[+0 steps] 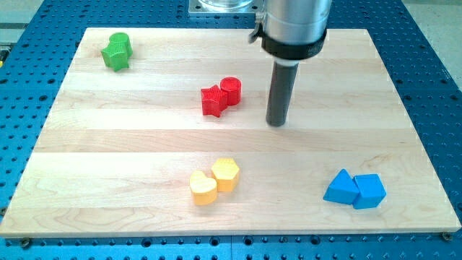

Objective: Push the red blocks to the top center of the board

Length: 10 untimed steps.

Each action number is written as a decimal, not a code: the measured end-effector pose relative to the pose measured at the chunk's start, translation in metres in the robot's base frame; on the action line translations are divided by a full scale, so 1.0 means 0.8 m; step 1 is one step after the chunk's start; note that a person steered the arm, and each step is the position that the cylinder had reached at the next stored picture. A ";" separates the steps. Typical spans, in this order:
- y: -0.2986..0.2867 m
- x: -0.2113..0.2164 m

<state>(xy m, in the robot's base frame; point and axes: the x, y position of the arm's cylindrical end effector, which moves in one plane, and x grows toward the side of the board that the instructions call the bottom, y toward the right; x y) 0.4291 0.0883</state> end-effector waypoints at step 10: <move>-0.043 -0.189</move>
<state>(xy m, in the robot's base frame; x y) 0.2781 0.0535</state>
